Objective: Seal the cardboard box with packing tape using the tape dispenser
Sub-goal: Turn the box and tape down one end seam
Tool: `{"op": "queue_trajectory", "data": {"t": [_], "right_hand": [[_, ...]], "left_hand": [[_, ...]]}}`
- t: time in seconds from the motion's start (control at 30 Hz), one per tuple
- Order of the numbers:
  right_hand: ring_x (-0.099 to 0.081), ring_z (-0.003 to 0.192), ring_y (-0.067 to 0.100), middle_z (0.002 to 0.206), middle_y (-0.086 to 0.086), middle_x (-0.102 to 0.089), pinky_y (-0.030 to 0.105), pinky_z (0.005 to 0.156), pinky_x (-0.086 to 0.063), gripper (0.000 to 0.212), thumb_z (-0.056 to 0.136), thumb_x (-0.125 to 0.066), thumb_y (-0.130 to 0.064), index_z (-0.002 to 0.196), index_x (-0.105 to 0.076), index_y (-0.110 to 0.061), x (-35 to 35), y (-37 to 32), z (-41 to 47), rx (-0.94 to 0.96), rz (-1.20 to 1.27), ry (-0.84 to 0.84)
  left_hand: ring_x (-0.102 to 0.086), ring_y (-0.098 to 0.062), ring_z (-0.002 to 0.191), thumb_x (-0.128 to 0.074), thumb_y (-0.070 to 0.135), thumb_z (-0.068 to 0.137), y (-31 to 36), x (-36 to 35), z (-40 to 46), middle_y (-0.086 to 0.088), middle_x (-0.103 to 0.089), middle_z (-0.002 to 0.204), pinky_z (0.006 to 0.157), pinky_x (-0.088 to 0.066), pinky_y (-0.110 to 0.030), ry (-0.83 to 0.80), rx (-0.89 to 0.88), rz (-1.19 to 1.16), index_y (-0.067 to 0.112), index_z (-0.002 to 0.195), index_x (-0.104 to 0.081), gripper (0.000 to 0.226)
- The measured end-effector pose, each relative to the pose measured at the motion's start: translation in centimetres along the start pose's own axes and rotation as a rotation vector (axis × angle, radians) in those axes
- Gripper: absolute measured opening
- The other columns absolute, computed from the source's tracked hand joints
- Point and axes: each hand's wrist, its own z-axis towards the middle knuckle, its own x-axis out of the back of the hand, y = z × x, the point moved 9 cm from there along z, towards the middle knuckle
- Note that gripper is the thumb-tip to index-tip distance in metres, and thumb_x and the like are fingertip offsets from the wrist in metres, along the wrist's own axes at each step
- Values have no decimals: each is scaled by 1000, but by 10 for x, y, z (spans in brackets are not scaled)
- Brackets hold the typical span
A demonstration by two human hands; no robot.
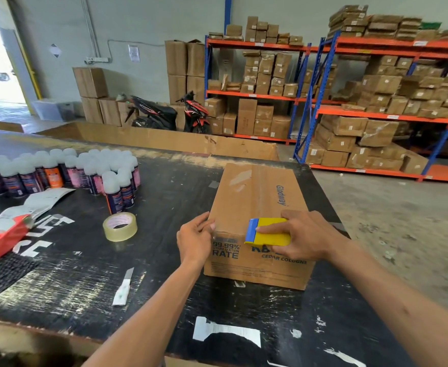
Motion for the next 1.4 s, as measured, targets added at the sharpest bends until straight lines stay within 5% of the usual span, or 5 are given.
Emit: {"op": "queue_trajectory", "data": {"t": [0.37,0.53,0.8,1.0,1.4], "right_hand": [[-39,76,10,74,-19,-28,17,52,-17,49,87,-53,-64,136,-48,-58,-6,-1,11,-44,6,-66],[-39,75,10,74,-15,-34,25,55,-23,50,86,-55,-64,135,-48,-59,-7,3,14,-63,16,-63],[-41,82,11,78,-14,-38,29,67,-26,52,84,-57,-66,135,-48,-59,-9,9,20,-83,38,-93],[-41,78,12,79,-12,-39,30,66,-28,51,86,-54,-64,137,-46,-59,-11,5,19,-73,-8,-93],[-38,64,9,77,-13,-33,26,57,-25,55,81,-39,-72,137,-38,-66,-8,28,-10,-16,-84,-132]], "left_hand": [[-65,-8,113,-78,21,86,-13,-1,15,7,-76,110,112,-42,-46,-27,38,105,18,141,-57,59],[-74,-13,75,-63,5,86,-15,26,38,-8,-74,107,68,-57,-23,21,130,90,21,150,-43,68],[-34,-26,146,-33,30,105,66,-69,-6,-13,-34,159,122,-25,-45,-333,-1174,853,8,151,-40,52],[-21,-20,152,3,54,102,2,-96,10,-5,-12,164,123,-8,-32,-651,-1088,1133,13,158,-19,73],[-47,-25,138,-24,55,102,8,-91,13,-12,-45,152,114,-16,-40,-606,-1065,1137,6,150,-40,71]]}}
